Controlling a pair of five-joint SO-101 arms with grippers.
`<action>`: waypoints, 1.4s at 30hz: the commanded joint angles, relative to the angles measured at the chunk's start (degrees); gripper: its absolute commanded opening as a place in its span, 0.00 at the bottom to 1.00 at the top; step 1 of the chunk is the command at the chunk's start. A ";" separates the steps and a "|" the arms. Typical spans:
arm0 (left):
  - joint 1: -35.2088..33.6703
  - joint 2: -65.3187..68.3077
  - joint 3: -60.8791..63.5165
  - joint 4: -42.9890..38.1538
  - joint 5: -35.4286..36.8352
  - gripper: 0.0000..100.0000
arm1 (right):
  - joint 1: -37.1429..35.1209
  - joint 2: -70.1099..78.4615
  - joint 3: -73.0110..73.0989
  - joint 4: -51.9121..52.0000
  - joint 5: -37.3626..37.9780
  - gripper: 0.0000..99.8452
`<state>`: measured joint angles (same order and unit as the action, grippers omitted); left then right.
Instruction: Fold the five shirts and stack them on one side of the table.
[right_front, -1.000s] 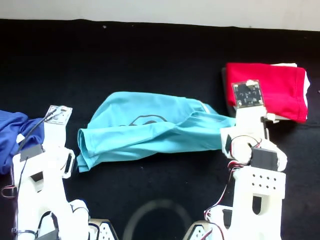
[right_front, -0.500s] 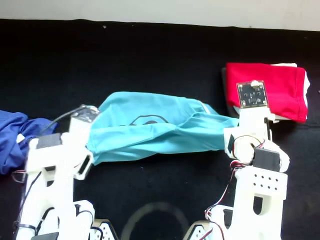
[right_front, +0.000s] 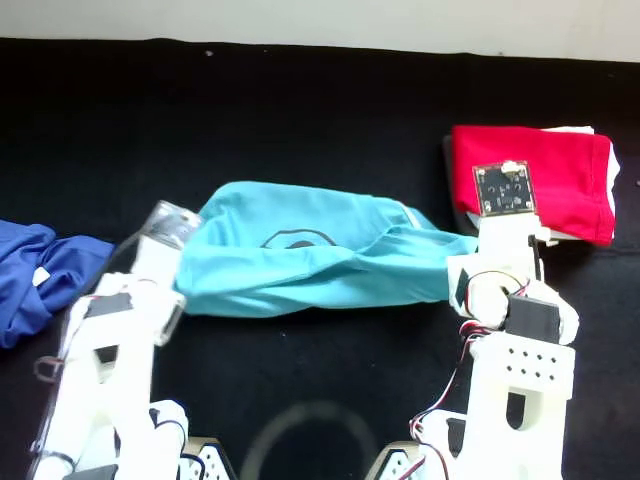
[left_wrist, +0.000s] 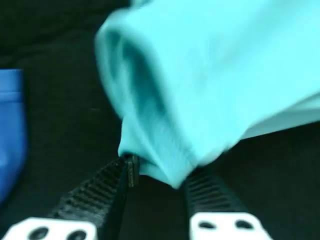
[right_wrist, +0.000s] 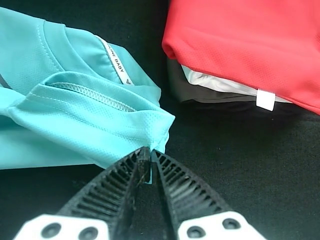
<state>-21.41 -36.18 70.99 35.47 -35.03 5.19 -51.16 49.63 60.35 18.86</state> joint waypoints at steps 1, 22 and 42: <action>-1.63 -0.48 -0.75 -5.01 -0.62 0.02 | 0.57 -1.54 1.19 -0.48 0.26 0.01; -6.64 27.38 -25.71 -5.19 -0.35 0.01 | 10.07 -1.54 7.34 8.04 5.27 0.01; 5.41 28.18 -63.25 56.97 8.00 0.15 | 9.71 -1.54 9.54 13.67 13.89 0.01</action>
<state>-21.05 -7.87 12.35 88.40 -30.90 14.86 -51.34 58.51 73.98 32.13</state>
